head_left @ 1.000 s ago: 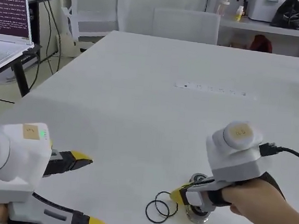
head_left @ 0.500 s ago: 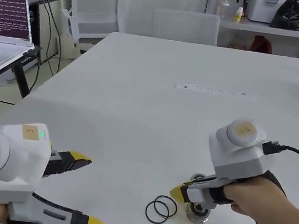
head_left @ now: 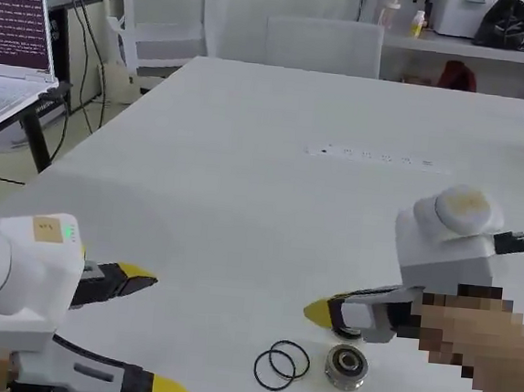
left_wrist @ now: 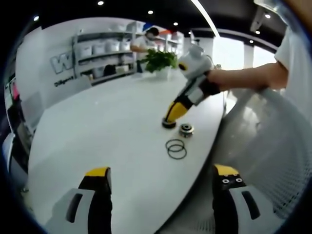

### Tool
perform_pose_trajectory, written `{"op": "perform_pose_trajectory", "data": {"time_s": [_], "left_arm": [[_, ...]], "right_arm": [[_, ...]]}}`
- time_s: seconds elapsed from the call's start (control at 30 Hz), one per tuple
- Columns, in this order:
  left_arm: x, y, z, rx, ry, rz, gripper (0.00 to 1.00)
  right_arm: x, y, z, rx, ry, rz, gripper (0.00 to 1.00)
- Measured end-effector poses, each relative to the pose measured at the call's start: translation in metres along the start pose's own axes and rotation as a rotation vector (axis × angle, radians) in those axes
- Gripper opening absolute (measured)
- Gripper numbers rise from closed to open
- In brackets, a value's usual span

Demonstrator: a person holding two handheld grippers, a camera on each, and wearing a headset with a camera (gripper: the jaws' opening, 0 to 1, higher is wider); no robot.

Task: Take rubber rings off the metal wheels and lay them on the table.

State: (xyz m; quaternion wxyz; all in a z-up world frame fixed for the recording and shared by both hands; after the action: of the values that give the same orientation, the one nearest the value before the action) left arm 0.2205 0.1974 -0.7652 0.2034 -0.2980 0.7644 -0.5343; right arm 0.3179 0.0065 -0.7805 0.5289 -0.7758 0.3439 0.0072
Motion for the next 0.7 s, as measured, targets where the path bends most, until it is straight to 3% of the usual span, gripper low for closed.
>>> {"op": "perform_pose_trajectory", "data": {"time_s": [0.47, 0.7], "left_arm": [[-0.001, -0.005, -0.001, 0.023, 0.0, -0.004, 0.9], [-0.004, -0.02, -0.004, 0.058, -0.007, -0.001, 0.91]], "right_arm": [[0.014, -0.02, -0.025, 0.123, 0.029, 0.052, 0.12], [0.025, -0.024, -0.036, 0.175, 0.074, 0.105, 0.12]]}}
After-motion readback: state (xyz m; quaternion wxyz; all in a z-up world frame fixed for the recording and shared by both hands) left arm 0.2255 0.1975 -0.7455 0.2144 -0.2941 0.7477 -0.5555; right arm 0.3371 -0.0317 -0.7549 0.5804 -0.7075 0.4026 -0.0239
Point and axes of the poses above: the centre of the closed fingertips' face, and the gripper's own axes: z roughly forward along the fingers, x roughly to its right, y roughly out of its underside, the point moved 6 cm from there along -z, roughly backward along the fingers, and after that the axes turned 12 degrees about x, right-handed, at the moved point
